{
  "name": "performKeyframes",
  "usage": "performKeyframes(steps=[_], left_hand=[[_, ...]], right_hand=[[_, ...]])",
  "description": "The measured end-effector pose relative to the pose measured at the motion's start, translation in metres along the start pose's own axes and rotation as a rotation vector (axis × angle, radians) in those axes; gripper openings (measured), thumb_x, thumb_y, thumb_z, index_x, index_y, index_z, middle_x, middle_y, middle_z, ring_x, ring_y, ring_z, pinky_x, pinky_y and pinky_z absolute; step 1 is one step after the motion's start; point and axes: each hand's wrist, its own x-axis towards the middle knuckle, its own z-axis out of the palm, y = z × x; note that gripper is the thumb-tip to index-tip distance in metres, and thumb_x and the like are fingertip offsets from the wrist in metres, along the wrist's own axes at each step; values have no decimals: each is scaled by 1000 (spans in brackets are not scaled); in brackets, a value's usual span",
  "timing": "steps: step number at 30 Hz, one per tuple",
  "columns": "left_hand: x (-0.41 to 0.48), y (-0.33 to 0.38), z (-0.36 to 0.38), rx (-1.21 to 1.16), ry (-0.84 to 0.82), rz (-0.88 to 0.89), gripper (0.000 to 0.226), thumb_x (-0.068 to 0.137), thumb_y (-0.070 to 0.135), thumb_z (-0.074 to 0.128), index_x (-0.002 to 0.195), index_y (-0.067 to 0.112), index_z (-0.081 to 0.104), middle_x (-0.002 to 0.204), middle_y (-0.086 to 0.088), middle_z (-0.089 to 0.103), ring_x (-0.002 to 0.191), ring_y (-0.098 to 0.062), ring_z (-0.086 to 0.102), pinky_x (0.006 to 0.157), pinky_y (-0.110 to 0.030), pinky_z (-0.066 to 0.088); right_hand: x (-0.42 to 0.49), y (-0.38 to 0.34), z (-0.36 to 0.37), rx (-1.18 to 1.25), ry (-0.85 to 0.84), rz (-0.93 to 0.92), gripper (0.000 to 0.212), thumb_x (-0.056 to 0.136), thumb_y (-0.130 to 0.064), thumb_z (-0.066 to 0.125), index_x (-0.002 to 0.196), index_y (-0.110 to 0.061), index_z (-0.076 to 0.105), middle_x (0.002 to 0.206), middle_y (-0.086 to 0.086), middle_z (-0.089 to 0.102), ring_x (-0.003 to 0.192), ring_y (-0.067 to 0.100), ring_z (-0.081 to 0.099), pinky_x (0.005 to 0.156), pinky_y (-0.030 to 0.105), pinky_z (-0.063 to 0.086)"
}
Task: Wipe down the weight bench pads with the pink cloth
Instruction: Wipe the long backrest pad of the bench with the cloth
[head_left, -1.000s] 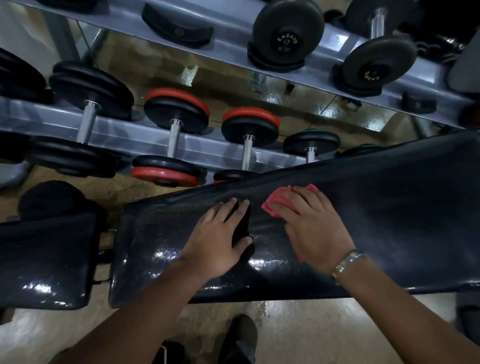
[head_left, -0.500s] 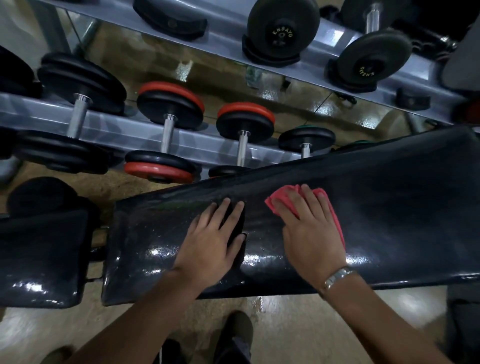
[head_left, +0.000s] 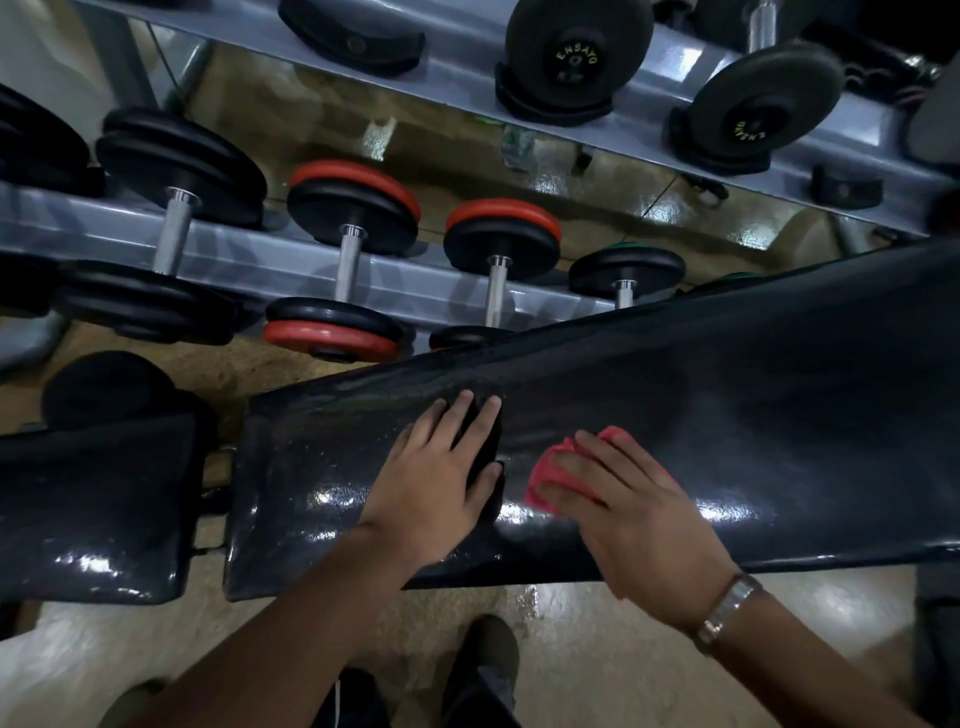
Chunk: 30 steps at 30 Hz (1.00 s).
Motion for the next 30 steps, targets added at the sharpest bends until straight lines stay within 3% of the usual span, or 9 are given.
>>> performKeyframes(steps=[4,10,15,19,21,23,26,28,30], left_hand=[[0,1,2,5,16,-1,66,102,57,25,158,39,-4,169,5,6,155,-23,9,125,-43,19],[-1,-1,1,-8,20,7,66,102,57,26,158,40,-3,169,6,7,155,-22,9,124,-42,18],[-3,1,4,-24,38,-1,65,102,56,27,158,40,-2,169,6,7,155,-22,9,125,-43,18],[-2,0,3,-28,33,4,66,102,56,27,158,40,-4,169,6,6,155,-22,8,125,-43,18],[-3,-1,3,-33,33,5,66,103,56,27,159,39,-3,169,5,6,155,-23,8,124,-43,19],[-3,-1,3,-34,34,7,66,103,56,26,158,39,-4,169,5,5,155,-23,8,124,-44,19],[-2,-1,2,-61,37,10,65,103,56,28,158,41,-4,169,7,4,155,-22,7,125,-43,18],[-1,-5,0,-78,25,23,65,102,56,30,158,43,-3,169,9,3,155,-20,5,125,-42,18],[-1,-10,-3,-116,17,32,66,102,53,35,158,42,3,168,10,6,154,-19,7,125,-42,20]], right_hand=[[12,-1,-1,-22,30,235,47,88,-15,49,130,-28,64,136,0,60,137,31,48,121,53,28],[-5,11,3,74,33,-205,33,87,-16,60,112,-34,71,129,-11,65,134,20,53,121,44,31],[4,5,-1,103,141,41,28,91,-12,55,101,-29,76,118,-8,70,126,23,59,116,47,37],[-12,-13,10,84,38,-219,32,98,-19,47,104,-34,75,125,-13,68,132,18,55,118,44,35],[-14,-6,6,108,47,-270,45,106,-22,33,97,-33,75,121,-14,69,131,17,56,119,42,35],[-10,-2,4,174,114,-148,53,107,-26,26,93,-30,76,116,-12,71,127,19,59,117,43,38],[-3,-18,11,155,175,49,35,103,-23,41,99,-27,76,117,-8,70,127,24,59,116,49,37],[-6,-31,20,117,136,-17,32,93,-17,48,108,-28,75,125,-7,68,131,25,56,117,50,35],[-11,-31,23,115,56,-229,34,90,-15,49,112,-28,73,131,-7,65,135,24,52,117,49,34]])
